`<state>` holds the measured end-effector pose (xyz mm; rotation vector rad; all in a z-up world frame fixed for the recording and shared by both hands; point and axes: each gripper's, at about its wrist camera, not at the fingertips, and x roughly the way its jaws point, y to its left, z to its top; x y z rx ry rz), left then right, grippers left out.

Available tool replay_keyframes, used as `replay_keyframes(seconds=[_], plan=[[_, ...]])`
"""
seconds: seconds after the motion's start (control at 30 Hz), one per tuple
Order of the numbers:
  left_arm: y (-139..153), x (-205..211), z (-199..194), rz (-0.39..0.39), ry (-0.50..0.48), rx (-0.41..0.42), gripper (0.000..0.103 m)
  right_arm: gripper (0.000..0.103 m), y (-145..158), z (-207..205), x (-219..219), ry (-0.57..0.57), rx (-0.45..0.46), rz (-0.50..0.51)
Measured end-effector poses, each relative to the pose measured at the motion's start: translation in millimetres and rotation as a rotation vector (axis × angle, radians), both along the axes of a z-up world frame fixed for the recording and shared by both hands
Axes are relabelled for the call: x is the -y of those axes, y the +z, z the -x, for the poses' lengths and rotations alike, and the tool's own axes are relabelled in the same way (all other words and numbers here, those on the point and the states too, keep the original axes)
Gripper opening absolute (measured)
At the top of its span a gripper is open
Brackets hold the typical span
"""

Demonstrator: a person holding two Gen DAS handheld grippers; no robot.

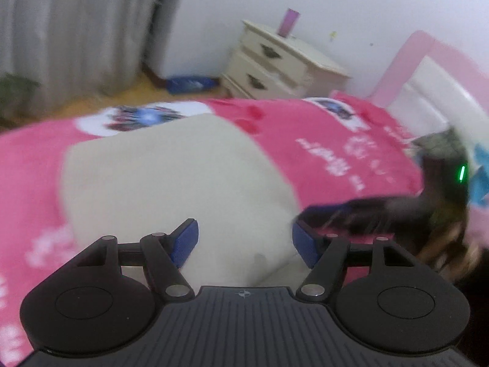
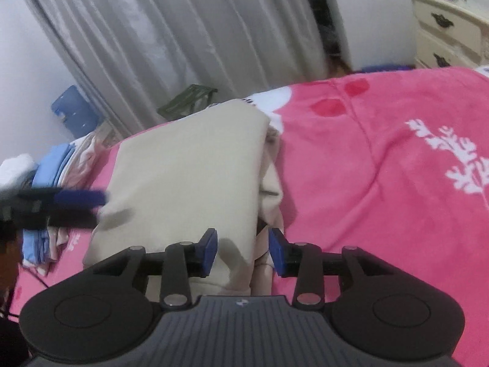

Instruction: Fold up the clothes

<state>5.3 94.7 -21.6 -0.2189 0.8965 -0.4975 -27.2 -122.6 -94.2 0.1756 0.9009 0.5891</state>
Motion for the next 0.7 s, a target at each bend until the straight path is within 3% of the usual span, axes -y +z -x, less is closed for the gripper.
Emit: replay_keyframes(seconds=[0.13, 0.3, 0.47, 0.63, 0.7], plan=[[-2, 27, -40, -0.117, -0.107, -0.139, 0.058, 0.014, 1, 8, -5, 0.057, 0.072, 0.027], [0, 54, -68, -0.229, -0.165, -0.203, 0.063, 0.011, 13, 29, -15, 0.109, 0.206, 0.070], [-20, 82, -73, -0.240, -0.183, -0.195, 0.059, 0.011, 11, 40, -30, 0.187, 0.278, 0.097], [-38, 75, -67, -0.205, -0.046, -0.217, 0.018, 0.013, 13, 46, -32, 0.243, 0.288, 0.082], [-35, 68, -64, -0.189, -0.028, -0.206, 0.009, 0.014, 18, 38, -19, 0.252, 0.252, 0.031]])
